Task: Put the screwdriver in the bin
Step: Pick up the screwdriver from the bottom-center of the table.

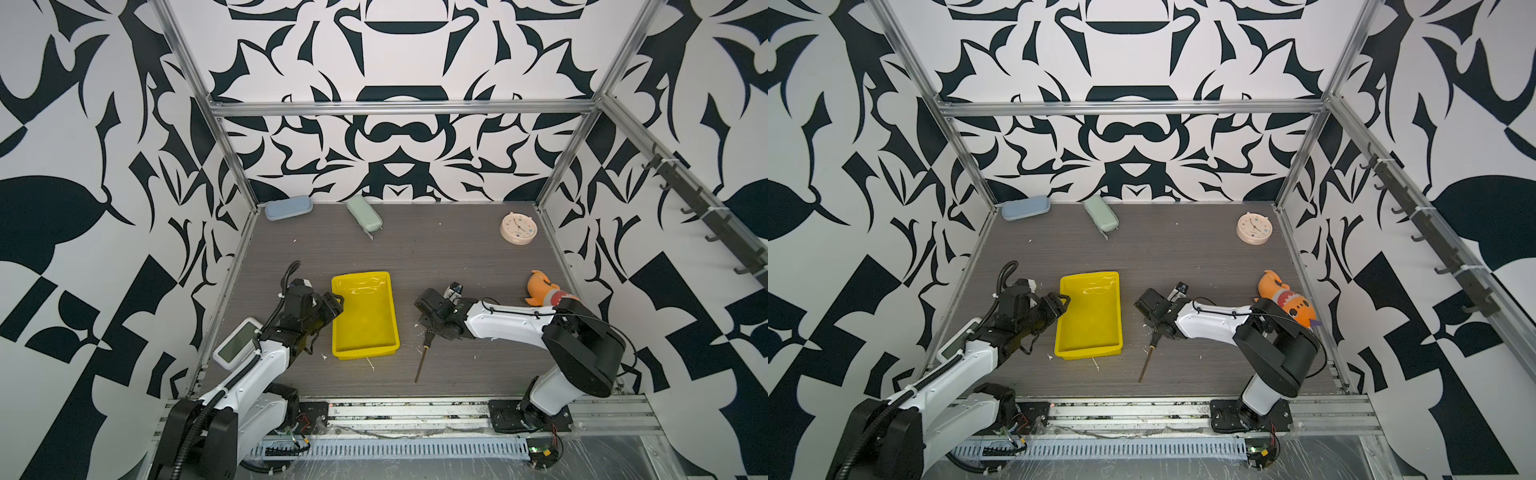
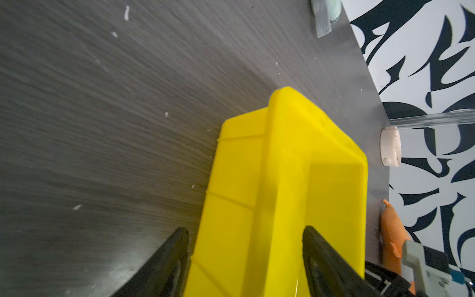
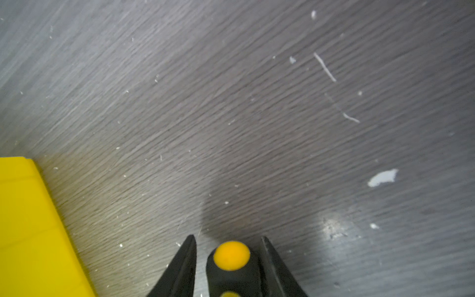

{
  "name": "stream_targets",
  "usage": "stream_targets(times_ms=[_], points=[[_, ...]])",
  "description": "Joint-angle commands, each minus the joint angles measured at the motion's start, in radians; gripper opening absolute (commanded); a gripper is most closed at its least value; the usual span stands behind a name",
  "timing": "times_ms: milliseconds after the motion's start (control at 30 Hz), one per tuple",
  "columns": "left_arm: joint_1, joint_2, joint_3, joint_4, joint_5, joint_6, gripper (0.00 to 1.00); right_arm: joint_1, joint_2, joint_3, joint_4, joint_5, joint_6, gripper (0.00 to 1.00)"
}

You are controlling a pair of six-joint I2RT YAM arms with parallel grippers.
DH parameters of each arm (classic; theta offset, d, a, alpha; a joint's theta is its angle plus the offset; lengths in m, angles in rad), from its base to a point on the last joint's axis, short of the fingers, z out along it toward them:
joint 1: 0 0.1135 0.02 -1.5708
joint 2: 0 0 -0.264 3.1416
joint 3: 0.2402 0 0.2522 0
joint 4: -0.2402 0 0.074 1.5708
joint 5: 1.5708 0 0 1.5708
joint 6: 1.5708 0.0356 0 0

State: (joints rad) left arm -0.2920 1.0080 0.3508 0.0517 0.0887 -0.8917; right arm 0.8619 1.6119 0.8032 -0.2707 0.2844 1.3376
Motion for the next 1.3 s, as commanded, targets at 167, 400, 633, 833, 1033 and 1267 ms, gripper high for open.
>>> stream_targets(times_ms=[167, 400, 633, 833, 1033, 1267], points=[[-0.086, 0.031, 0.040, 0.051, -0.108, -0.063, 0.73, 0.004, 0.017, 0.029, -0.116, 0.064, -0.022, 0.44], [-0.094, 0.056, 0.071, 0.028, -0.114, -0.056, 0.74, 0.006, 0.043, 0.053, -0.130, 0.038, -0.035, 0.44], [-0.094, -0.089, 0.170, -0.362, -0.457, 0.063, 0.91, 0.007, 0.039, 0.048, -0.121, 0.048, -0.031, 0.28], [-0.094, -0.260, 0.087, -0.403, -0.662, -0.005, 0.99, 0.006, 0.041, 0.069, -0.133, 0.061, -0.035, 0.21], [-0.094, -0.359, -0.015, -0.361, -0.684, -0.018, 0.99, 0.006, -0.012, 0.140, -0.242, 0.193, -0.139, 0.17], [-0.094, -0.292, 0.011, -0.365, -0.662, -0.010, 0.99, 0.005, -0.155, 0.213, -0.295, 0.427, -0.341, 0.16]])
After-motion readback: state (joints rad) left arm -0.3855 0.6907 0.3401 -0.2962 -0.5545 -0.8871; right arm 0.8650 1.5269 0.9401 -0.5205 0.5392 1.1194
